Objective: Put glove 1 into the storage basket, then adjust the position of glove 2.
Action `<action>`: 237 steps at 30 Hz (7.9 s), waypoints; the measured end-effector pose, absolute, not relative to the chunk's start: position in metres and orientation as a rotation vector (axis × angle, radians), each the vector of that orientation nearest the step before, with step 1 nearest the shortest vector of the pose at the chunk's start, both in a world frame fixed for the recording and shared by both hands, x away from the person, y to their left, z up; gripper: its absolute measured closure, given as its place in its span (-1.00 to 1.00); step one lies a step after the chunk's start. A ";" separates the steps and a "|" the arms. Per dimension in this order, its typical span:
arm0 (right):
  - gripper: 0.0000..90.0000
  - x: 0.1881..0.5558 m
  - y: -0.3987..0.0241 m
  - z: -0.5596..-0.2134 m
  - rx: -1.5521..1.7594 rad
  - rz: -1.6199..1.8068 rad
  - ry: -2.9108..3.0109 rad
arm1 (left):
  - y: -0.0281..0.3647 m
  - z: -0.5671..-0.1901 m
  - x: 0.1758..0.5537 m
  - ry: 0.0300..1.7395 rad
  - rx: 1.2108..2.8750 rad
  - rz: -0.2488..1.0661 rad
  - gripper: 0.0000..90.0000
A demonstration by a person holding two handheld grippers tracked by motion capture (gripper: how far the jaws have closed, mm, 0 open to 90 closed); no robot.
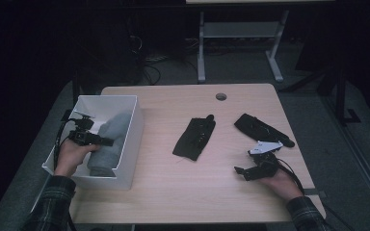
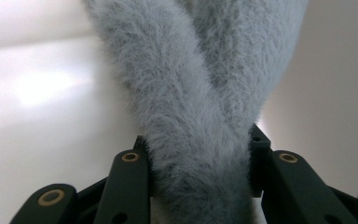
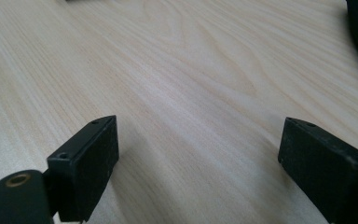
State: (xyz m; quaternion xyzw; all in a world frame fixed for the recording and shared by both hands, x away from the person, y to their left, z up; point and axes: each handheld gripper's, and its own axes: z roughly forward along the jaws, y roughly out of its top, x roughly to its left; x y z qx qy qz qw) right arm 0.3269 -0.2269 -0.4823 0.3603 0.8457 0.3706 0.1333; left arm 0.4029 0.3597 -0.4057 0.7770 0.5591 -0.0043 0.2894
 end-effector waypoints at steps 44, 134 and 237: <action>-0.73 0.327 -0.227 -0.482 1.045 1.071 2.452 | 0.250 -0.302 0.386 1.089 2.103 0.247 -0.53; 1.00 0.470 -0.232 -0.469 1.337 0.988 2.317 | 0.161 -0.476 0.301 0.726 2.251 0.307 -0.71; 0.97 0.395 -0.175 -0.456 0.993 1.045 2.604 | 0.159 -0.477 0.302 0.745 2.239 0.316 -0.71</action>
